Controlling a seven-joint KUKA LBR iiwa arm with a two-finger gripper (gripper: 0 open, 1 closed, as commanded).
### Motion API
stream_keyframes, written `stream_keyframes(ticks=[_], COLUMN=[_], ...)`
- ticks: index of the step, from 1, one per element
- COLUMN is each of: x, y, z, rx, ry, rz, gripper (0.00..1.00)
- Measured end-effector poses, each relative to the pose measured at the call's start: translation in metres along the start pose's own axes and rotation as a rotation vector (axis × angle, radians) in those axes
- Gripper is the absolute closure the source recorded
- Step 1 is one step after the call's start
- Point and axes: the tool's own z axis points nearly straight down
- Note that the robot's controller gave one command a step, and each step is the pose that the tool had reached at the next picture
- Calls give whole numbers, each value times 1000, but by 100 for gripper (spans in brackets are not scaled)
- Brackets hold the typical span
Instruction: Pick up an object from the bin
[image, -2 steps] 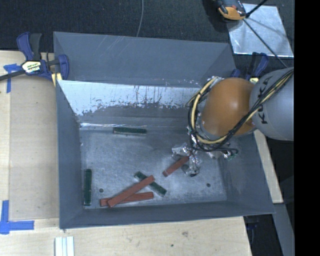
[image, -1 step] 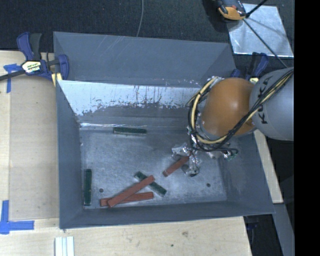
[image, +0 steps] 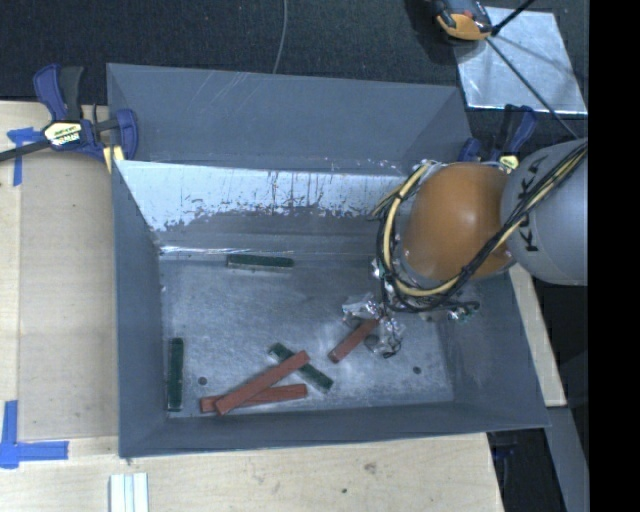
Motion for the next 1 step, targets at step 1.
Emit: stream_keyframes(ticks=[1], x=[19], y=[30], z=[-150], rx=[-2], ry=[1], rz=[-149], gripper=[100])
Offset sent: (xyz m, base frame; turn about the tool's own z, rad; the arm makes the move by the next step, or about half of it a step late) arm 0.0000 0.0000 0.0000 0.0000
